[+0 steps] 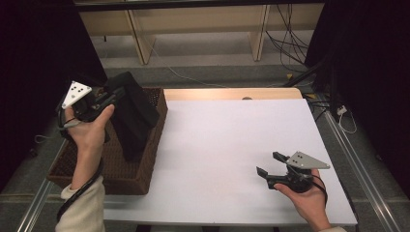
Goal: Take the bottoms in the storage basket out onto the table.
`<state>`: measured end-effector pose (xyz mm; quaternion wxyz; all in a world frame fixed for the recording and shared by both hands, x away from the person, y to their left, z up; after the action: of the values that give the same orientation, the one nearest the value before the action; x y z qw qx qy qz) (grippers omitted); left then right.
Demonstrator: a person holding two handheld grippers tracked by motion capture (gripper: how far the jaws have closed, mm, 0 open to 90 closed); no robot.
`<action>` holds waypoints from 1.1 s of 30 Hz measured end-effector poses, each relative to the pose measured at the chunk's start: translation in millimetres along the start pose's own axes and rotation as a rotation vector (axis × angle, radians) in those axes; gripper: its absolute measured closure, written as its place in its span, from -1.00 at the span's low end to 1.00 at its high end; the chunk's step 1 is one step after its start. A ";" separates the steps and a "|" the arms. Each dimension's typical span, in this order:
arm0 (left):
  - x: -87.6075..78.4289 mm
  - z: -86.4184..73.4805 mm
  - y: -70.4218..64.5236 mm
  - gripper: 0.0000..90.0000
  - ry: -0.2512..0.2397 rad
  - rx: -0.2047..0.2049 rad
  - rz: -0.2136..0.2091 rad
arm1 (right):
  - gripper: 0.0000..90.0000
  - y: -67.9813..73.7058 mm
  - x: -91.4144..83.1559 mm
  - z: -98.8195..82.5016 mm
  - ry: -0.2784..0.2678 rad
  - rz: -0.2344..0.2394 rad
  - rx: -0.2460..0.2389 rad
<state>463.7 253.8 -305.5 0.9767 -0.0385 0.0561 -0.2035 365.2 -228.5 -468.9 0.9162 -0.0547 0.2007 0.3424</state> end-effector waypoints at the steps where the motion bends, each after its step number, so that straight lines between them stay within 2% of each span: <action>1: -0.4 0.8 -0.6 0.81 -0.002 0.001 -0.001 | -0.58 0.0 0.0 0.0 0.000 0.000 -0.001; 33: -11.5 19.1 -20.7 0.81 -0.045 0.039 -0.053 | -0.58 -0.1 0.3 -0.2 -0.001 0.001 0.001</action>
<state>447.5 240.4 -283.4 0.9726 -0.0256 0.0290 -0.2293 365.4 -228.4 -469.2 0.9161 -0.0540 0.2006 0.3428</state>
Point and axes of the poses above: each handheld gripper's, and its own axes: x roughly forward along the jaws, z roughly out of its top, y roughly to its left, the point moved 5 cm from there along x, roughly forward along the jaws, and after that the axes turned 1 degree about -x, right-handed, at the moved point
